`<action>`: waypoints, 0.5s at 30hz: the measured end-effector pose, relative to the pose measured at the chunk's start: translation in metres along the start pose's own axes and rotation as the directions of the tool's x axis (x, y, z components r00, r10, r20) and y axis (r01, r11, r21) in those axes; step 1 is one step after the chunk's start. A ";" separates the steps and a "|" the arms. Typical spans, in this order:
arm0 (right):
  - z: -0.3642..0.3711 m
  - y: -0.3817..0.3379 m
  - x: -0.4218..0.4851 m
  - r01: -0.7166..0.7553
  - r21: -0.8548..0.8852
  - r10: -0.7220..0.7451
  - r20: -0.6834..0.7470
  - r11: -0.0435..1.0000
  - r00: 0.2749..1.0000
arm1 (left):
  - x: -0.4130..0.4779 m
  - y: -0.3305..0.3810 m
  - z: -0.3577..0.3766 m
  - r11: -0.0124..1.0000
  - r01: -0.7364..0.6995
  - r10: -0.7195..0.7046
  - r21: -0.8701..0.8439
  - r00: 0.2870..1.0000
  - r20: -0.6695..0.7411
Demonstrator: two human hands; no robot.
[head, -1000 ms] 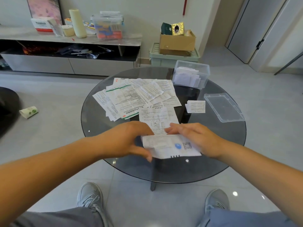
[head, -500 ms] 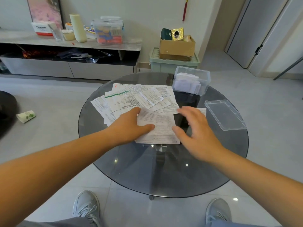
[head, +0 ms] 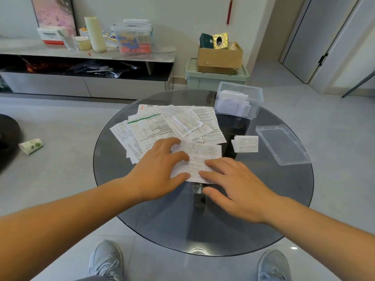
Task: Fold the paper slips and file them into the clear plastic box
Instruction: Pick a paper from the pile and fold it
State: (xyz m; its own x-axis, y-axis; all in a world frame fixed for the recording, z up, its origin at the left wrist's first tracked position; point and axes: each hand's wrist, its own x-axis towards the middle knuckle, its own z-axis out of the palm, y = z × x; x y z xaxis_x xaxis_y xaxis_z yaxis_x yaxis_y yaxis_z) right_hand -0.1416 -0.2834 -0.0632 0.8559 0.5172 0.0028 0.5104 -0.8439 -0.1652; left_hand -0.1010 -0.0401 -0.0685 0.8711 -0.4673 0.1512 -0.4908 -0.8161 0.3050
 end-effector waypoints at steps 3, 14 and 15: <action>-0.002 -0.006 0.000 0.042 -0.037 -0.041 0.011 0.998 0.999 | 0.001 0.003 0.001 0.997 0.070 -0.069 -0.019 0.996 0.056; -0.005 0.000 -0.011 0.034 -0.066 -0.027 0.108 0.997 0.994 | 0.005 0.012 0.004 0.990 0.123 -0.132 0.067 0.980 0.147; -0.005 0.003 -0.013 0.043 -0.068 -0.036 0.103 0.997 0.994 | 0.004 0.012 0.002 0.992 0.087 -0.099 0.094 0.986 0.136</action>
State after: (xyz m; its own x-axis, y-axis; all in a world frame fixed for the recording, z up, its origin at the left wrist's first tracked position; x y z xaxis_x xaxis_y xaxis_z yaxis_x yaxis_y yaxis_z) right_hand -0.1504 -0.2935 -0.0588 0.8241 0.5588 -0.0926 0.5509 -0.8288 -0.0979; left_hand -0.1034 -0.0527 -0.0664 0.9047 -0.4260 -0.0086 -0.4131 -0.8819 0.2271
